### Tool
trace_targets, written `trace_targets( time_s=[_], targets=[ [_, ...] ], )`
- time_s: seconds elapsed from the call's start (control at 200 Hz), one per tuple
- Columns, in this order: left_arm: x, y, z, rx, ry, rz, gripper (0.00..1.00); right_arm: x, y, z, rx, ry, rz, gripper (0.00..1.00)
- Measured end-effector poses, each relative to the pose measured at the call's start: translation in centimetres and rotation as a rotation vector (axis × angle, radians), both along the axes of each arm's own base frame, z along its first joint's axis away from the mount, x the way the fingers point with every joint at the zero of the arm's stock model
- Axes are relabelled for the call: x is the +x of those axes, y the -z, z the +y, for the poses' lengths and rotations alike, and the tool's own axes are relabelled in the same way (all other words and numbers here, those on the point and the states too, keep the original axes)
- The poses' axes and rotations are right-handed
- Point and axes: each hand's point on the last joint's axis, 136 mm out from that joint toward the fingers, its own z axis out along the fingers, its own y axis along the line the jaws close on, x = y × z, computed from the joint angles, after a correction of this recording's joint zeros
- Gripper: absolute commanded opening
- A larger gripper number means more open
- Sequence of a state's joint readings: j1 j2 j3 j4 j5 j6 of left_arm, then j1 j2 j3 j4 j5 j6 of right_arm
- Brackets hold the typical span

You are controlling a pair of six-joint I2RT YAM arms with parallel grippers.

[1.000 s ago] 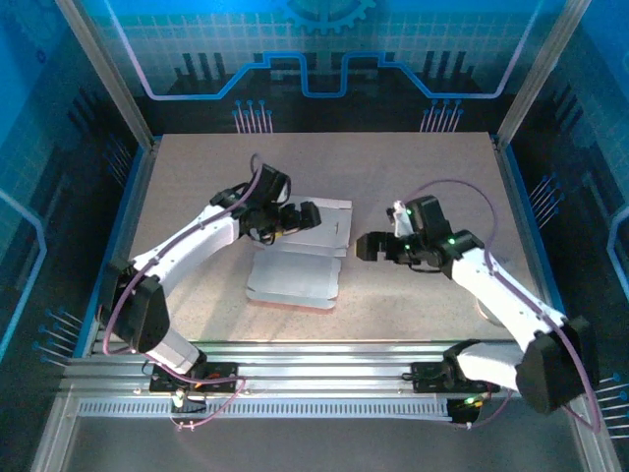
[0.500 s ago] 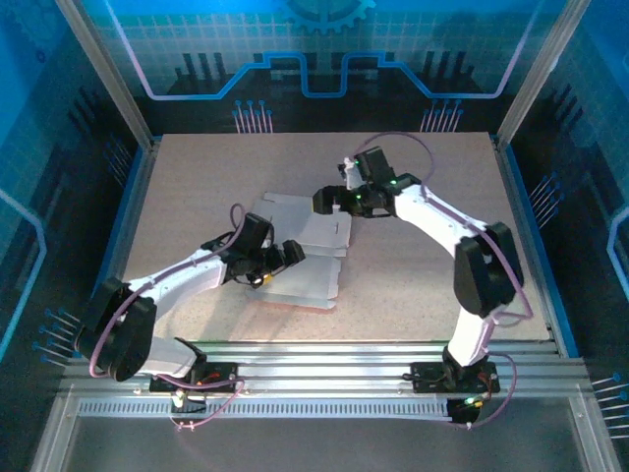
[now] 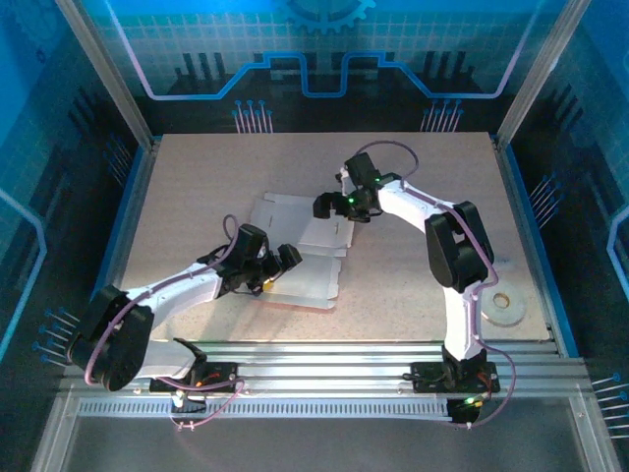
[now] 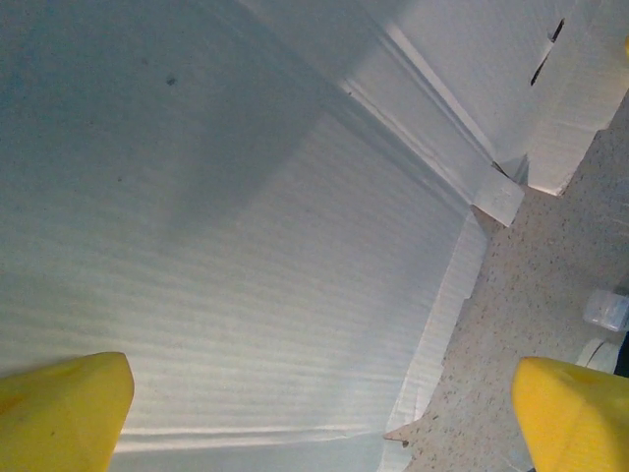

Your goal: Fold the paper box

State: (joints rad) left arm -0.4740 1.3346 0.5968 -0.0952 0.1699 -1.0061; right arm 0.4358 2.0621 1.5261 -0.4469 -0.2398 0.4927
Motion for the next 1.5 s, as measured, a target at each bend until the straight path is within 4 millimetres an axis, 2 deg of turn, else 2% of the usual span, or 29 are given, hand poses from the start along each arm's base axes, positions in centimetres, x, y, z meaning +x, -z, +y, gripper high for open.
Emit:
trace_targets(
  time_s=[0.205,0.3,0.445,0.63,0.826,1.036,1.156,1.321,1.501],
  targets=[
    [0.3,1.4,-0.1,0.004,-0.013,0.028,0.99,-1.3,2.9,-2.0,-0.051,0.028,0.050,1.00],
    [0.4,1.6,-0.2,0.003,-0.014,0.027,0.99,-1.5,2.6,-2.2,-0.044,0.031,0.025,1.00],
    [0.9,1.8,0.1,0.002,-0.026,0.024,0.99,-3.0,2.7,-3.3,-0.046,0.061,0.006,1.00],
    [3.2,1.7,1.3,0.015,-0.057,0.006,0.99,-6.2,2.7,-5.0,-0.045,0.141,0.020,1.00],
    [6.0,1.4,3.2,0.050,-0.076,-0.030,0.99,-10.6,2.3,-4.2,-0.037,0.186,0.035,1.00],
    [8.7,1.2,3.4,0.092,-0.044,-0.063,0.99,-14.6,0.8,-1.4,-0.013,0.190,0.000,1.00],
    [10.9,0.7,3.3,0.100,-0.032,-0.094,0.99,-15.9,-0.6,0.7,0.032,0.146,-0.024,1.00],
    [13.1,-1.0,2.7,0.086,-0.006,-0.165,0.99,-15.7,-2.5,2.1,0.059,0.082,-0.067,1.00],
    [12.1,-2.8,2.5,0.068,0.007,-0.186,0.99,-14.0,-7.4,2.7,0.063,-0.021,-0.182,1.00]
  ],
)
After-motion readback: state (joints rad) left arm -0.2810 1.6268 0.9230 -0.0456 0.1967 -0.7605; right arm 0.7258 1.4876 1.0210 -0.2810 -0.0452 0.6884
